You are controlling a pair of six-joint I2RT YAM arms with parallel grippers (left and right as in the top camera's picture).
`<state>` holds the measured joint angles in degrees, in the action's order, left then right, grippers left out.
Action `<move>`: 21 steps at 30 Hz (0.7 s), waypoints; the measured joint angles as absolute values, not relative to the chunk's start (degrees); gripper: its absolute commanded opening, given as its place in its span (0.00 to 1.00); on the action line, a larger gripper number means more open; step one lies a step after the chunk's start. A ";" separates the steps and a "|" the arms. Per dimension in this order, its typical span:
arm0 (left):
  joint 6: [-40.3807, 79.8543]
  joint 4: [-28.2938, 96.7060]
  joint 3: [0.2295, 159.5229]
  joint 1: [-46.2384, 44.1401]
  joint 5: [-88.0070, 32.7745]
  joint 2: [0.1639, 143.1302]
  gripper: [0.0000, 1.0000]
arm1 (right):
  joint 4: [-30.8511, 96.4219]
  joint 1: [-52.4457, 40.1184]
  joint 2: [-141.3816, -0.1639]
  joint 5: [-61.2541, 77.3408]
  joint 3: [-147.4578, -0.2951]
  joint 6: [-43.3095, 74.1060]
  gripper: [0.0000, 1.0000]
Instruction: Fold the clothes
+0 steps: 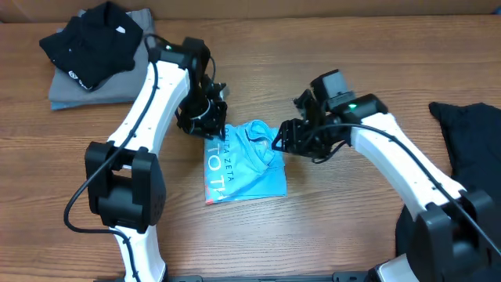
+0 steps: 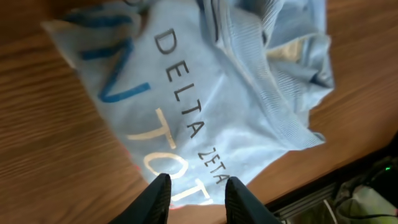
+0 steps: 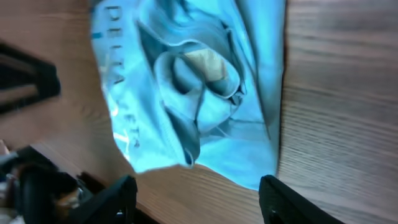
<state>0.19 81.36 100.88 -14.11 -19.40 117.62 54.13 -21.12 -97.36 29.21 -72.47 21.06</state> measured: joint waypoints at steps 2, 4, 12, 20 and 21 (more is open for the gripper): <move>-0.05 79.35 97.43 -15.03 -19.40 117.62 0.33 | 53.52 -21.34 -99.74 29.32 -72.47 23.57 0.58; -0.08 77.45 94.28 -15.77 -19.40 117.62 0.32 | 53.12 -21.39 -102.52 29.41 -72.44 25.19 0.54; -0.19 70.19 82.70 -16.80 -19.44 117.62 0.31 | 50.57 -23.81 -107.22 30.06 -72.29 27.03 0.55; 1.19 68.77 81.12 -16.86 -16.49 117.49 0.36 | 50.61 -29.06 -107.22 29.21 -72.29 28.08 0.61; 1.58 68.79 81.12 -16.86 -15.64 117.43 0.36 | 50.30 -29.32 -107.22 28.64 -72.29 28.49 0.61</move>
<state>1.58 68.79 81.12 -16.86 -15.64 117.43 50.30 -29.32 -107.22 28.64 -72.29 28.49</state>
